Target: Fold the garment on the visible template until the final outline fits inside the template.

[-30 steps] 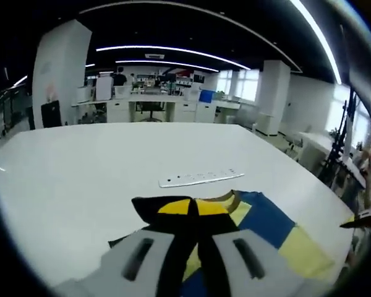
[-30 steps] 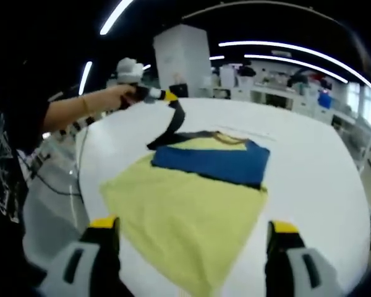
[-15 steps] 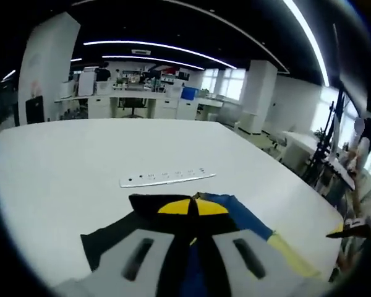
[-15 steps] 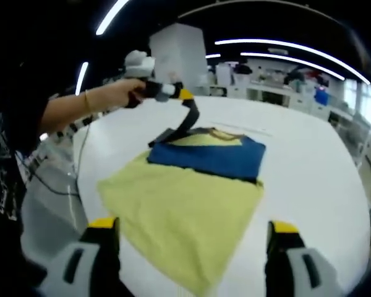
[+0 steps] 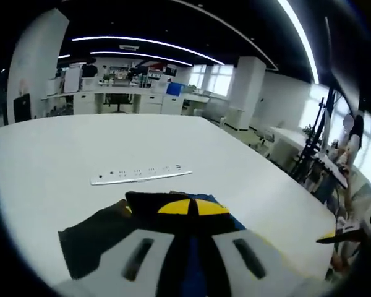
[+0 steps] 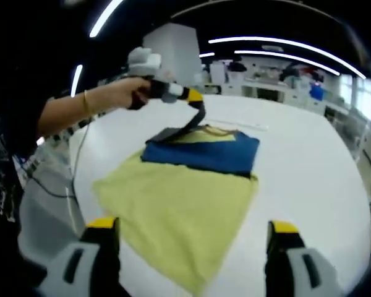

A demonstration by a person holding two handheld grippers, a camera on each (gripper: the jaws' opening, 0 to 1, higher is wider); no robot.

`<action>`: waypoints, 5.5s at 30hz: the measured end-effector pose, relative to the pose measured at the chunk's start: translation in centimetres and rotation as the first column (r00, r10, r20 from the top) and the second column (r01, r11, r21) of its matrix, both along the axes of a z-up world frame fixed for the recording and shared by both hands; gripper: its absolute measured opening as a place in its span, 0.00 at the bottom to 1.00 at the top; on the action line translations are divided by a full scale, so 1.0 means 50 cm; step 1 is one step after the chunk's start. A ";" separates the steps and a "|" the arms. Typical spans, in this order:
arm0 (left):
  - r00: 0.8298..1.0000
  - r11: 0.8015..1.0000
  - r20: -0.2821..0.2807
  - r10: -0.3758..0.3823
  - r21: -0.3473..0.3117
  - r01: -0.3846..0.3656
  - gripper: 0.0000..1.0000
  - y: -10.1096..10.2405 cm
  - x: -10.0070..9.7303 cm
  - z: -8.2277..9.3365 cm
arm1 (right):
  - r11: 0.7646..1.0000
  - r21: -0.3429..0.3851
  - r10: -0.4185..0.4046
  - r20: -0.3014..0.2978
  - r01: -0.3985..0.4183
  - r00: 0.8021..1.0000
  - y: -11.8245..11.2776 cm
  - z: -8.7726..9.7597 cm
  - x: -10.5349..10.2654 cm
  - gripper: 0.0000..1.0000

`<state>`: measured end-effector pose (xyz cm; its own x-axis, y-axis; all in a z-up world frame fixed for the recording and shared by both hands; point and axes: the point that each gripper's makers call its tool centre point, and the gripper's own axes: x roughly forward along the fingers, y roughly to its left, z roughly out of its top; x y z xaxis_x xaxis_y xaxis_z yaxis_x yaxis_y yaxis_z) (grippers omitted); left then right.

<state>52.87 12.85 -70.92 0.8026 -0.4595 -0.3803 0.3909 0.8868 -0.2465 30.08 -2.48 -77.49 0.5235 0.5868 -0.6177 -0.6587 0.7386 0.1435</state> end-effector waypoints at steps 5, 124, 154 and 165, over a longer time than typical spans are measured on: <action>0.999 0.999 -0.009 -0.041 -0.003 0.041 0.00 -0.040 0.001 -0.010 | 1.000 -0.004 0.005 -0.011 -0.005 1.000 0.003 -0.008 0.002 0.99; 0.877 0.853 -0.027 -0.480 0.217 0.474 0.98 0.068 -0.403 -0.102 | 0.960 -0.055 0.270 -0.096 -0.276 0.958 0.031 -0.037 -0.040 0.96; 0.881 0.839 -0.174 -0.440 0.270 0.473 0.64 0.203 -0.602 -0.219 | 0.892 -0.284 0.353 -0.047 -0.352 0.934 -0.017 -0.109 -0.098 0.54; 0.867 0.796 -0.206 -0.454 0.344 0.498 0.50 0.213 -0.625 -0.249 | 0.852 -0.323 0.412 -0.069 -0.411 0.909 -0.023 -0.128 -0.114 0.39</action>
